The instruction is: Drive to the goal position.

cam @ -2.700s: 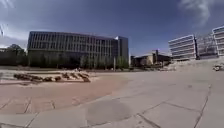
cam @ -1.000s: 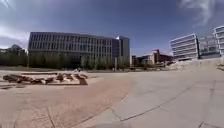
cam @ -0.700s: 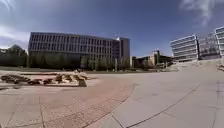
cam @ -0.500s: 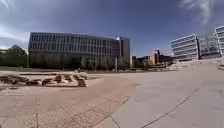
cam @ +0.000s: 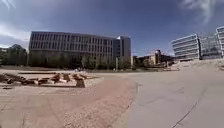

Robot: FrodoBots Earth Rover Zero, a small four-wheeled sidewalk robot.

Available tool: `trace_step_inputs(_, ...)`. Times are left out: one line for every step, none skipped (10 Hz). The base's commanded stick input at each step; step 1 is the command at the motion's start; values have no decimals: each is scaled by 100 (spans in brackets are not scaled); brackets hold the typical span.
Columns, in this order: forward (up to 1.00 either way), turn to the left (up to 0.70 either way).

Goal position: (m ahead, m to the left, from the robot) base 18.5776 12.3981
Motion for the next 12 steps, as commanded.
trace_step_inputs(50, 0)
trace_step_inputs(50, 0)
trace_step_inputs(50, 0)
trace_step_inputs(50, 0)
trace_step_inputs(50, 0)
trace_step_inputs(50, 0)
trace_step_inputs(50, 0)
trace_step_inputs(50, 0)
trace_step_inputs(50, 0)
trace_step_inputs(50, 0)
trace_step_inputs(50, 0)
trace_step_inputs(50, 0)
